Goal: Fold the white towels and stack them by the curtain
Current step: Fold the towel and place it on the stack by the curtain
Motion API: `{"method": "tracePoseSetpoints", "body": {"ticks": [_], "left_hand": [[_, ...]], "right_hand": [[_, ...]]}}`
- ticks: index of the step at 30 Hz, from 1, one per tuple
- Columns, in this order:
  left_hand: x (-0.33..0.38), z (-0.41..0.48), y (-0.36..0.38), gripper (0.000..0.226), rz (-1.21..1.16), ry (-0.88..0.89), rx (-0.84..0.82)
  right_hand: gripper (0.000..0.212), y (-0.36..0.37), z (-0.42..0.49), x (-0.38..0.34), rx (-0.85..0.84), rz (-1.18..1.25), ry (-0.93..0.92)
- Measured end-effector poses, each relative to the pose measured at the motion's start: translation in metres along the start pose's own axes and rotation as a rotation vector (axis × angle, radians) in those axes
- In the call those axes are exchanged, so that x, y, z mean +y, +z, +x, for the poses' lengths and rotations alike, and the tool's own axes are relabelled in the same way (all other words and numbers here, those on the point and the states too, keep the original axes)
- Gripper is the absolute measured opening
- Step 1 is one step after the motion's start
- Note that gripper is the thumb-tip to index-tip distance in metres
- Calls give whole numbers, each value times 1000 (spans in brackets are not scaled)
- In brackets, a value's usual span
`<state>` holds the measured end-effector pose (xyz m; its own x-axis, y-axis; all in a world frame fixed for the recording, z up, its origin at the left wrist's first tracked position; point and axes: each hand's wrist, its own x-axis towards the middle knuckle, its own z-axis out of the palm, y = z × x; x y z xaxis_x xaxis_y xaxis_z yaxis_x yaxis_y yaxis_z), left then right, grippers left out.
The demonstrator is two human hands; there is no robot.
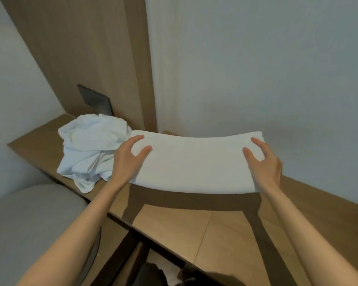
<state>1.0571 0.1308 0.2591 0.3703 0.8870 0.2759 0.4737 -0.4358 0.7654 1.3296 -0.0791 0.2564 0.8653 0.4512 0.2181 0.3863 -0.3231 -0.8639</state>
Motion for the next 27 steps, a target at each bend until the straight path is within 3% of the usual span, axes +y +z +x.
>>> {"method": "tracePoseSetpoints", "body": {"ticks": [22,27], "left_hand": [[-131,-121,-207,40,170,-451,504],[-182,-146,-258,39,146,-537,605]], "right_hand": [[36,222,-105,-128,-577,258,-228],[36,288,-148,-163,-637,238,-314]]}}
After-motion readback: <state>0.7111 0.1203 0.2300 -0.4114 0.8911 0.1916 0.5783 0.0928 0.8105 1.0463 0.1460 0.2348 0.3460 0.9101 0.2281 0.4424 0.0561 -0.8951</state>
